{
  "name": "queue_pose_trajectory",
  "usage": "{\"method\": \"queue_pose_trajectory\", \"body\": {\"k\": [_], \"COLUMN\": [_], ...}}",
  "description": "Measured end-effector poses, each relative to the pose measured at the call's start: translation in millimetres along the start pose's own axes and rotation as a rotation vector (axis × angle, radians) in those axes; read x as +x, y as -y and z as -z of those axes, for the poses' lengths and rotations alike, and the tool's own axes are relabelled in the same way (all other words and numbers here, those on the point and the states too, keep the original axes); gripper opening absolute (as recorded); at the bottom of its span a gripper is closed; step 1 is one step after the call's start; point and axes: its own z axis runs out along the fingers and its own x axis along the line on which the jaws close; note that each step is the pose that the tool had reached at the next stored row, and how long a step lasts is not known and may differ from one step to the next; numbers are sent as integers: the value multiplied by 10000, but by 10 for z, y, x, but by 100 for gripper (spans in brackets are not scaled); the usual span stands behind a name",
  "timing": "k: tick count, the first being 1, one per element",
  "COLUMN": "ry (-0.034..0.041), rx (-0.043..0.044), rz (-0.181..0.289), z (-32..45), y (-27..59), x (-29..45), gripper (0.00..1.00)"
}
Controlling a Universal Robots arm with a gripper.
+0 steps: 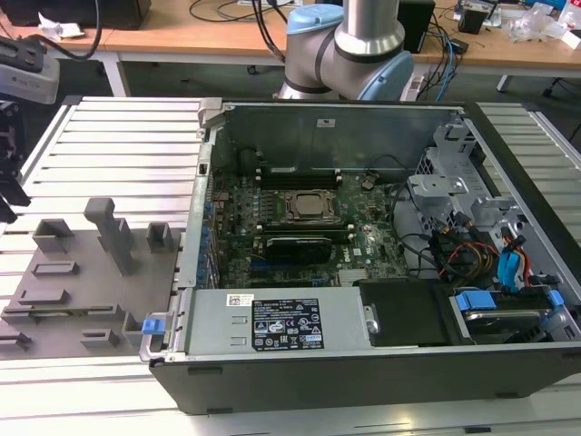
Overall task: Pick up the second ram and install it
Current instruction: 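Pick up the second ram and move it above second insertion slot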
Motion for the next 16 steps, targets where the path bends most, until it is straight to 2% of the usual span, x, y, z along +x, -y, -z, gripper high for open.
{"method": "queue_pose_trajectory", "body": {"k": [5,16], "ry": [1,0], "rx": [0,0], "rz": [3,5], "z": [-150,-318], "y": [1,2], "x": [-1,-2], "gripper": [30,30]}}
